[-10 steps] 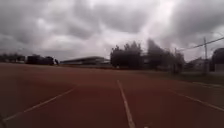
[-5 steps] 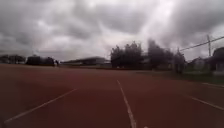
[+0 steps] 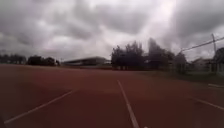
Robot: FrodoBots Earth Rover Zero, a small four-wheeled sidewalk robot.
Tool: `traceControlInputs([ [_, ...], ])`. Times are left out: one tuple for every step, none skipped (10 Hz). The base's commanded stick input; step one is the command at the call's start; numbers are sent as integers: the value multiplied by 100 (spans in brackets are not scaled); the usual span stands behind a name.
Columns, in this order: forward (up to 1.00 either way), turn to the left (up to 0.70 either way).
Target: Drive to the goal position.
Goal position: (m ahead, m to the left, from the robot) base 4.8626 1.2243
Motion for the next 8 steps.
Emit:
traceControlInputs([
  [70, -35],
  [70, -35],
  [70, -35],
  [70, -35],
  [70, -35],
  [70, -35],
  [70, -35],
  [70, -29],
])
